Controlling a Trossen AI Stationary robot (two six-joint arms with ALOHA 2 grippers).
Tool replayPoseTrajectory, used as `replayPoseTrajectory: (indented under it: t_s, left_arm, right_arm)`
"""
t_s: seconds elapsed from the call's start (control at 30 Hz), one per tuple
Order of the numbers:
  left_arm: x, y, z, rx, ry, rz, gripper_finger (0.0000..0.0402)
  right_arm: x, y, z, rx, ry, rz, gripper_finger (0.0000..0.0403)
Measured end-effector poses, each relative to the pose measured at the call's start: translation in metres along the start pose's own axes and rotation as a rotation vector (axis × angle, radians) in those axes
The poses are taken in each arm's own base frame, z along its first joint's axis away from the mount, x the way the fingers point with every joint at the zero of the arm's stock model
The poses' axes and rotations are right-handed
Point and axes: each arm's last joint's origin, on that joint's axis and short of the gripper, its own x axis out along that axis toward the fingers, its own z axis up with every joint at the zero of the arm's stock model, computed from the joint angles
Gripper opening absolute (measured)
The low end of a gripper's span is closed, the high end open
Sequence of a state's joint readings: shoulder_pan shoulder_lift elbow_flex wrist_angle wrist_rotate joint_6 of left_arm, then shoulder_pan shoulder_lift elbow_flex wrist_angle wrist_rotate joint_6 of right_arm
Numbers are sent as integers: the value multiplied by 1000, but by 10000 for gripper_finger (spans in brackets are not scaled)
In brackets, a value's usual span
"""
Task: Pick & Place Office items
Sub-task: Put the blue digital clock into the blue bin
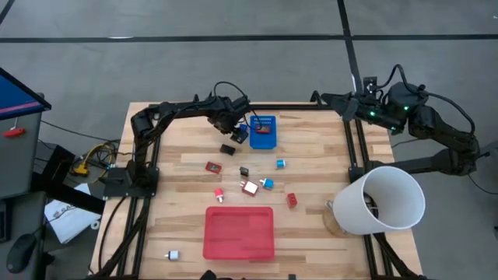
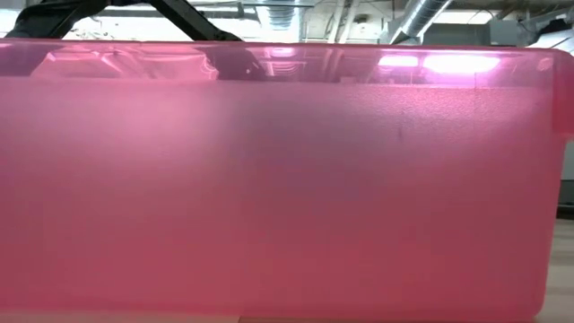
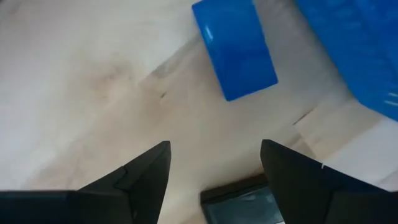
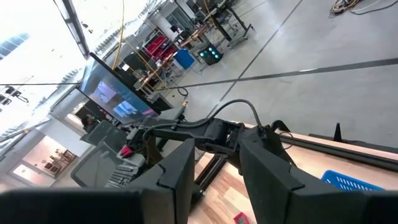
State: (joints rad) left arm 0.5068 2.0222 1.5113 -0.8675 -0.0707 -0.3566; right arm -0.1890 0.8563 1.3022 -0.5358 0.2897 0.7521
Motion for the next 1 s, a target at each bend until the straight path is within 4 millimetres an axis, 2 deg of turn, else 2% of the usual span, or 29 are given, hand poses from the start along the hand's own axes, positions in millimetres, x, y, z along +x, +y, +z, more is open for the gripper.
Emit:
replayPoseTrajectory:
  t_s: [0.17, 0.27, 0.4, 0.53, 0.67, 0.8, 0.9, 0.97, 1.0]
  left_arm:
    - [-8, -4, 6, 154, -63, -50, 246]
    - [-20, -12, 8, 265, -132, -114, 246]
    - [-53, -20, 2, 367, -248, -195, 246]
    - [-91, -15, -18, 436, -450, -353, 246]
    - [-104, 9, -46, 269, -601, -483, 221]
    - [-87, 30, -64, -21, -662, -672, 153]
    - [-76, 37, -63, -217, -698, -803, 79]
    - [-73, 39, -53, -288, -717, -843, 26]
    - [-69, 40, -48, -325, -697, -836, 14]
  right_arm:
    - [-2, 0, 0, 0, 1, -1, 123]
    - [-6, 0, 2, 4, -9, 10, 123]
    - [-14, 0, 3, 7, -28, 19, 123]
    - [-20, 1, 4, 0, -43, 26, 123]
    - [-25, 2, 4, -4, -52, 28, 123]
    - [-26, 4, 2, -6, -51, 26, 123]
    - [-27, 5, 1, -14, -53, 24, 123]
    - [-27, 5, 1, -14, -57, 20, 123]
    - [-27, 5, 1, -15, -56, 19, 123]
